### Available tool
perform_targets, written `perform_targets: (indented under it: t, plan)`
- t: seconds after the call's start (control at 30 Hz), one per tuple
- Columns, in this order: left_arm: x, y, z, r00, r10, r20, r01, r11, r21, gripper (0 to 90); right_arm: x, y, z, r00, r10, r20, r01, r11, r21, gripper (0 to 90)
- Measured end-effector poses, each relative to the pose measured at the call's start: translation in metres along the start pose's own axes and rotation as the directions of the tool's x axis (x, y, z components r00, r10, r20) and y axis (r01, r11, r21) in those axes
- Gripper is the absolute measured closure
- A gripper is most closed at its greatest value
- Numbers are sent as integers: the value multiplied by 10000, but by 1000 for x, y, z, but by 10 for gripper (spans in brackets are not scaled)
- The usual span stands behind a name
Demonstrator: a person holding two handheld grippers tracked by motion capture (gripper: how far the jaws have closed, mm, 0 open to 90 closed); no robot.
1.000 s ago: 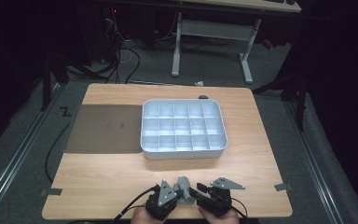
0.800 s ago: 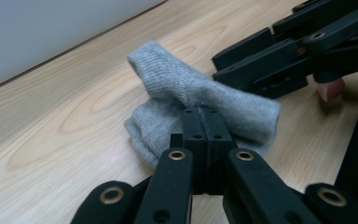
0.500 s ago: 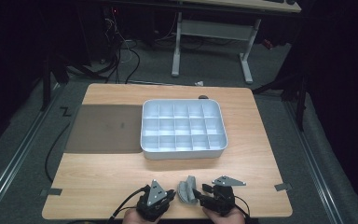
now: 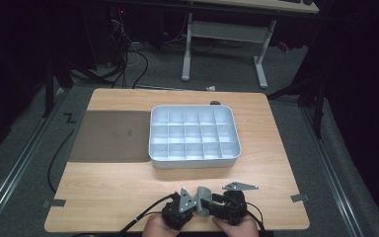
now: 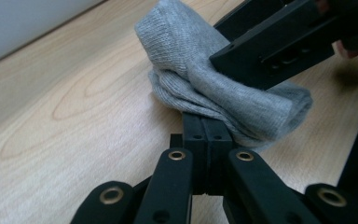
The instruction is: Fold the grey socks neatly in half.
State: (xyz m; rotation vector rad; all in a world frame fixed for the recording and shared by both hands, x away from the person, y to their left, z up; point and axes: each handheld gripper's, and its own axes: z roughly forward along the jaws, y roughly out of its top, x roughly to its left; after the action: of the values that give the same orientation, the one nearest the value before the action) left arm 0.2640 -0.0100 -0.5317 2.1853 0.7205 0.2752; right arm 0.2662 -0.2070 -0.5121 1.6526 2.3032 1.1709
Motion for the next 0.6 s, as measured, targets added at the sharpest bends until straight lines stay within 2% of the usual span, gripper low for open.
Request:
perform_targets:
  t: [0.03,0.07,0.13,0.17,0.27,0.33,0.37,0.4,0.5,0.6]
  plan:
    - [-1,0,1,9999,111,-41,-111,9999,-52,900,-5,-1,0,9993,348,-156,-344,9990,272,445]
    - [-1,0,1,9999,111,-41,-111,9999,-52,900,-5,-1,0,9993,348,-156,-344,9990,272,445]
    - [-3,-1,0,9997,217,-128,-218,9997,-132,900,-10,-3,1,9959,768,-472,-744,9959,513,457]
    - [-3,-2,0,9996,228,-145,-230,9996,-136,900,-11,-5,1,9946,813,-647,-781,9957,499,490]
    - [-4,-1,1,9994,297,-195,-299,9995,-117,900,-10,-4,2,9948,788,-648,-747,9952,631,528]
    - [-3,-1,1,9995,261,-193,-264,9996,-112,900,-11,-3,3,9916,934,-891,-867,9933,764,600]
    - [-3,-1,1,9994,264,-207,-267,9996,-126,900,-10,-2,3,9924,773,-959,-699,9945,778,681]
    - [-3,-1,1,9994,264,-207,-267,9996,-126,900,-10,-2,3,9924,773,-959,-699,9945,778,681]
    - [-2,-1,2,9995,260,-158,-262,9995,-150,900,-5,1,3,9967,156,-802,-94,9969,781,768]
    - [1,-1,1,9999,126,-51,-127,9998,-168,900,-3,4,3,9973,-327,-662,380,9961,802,793]
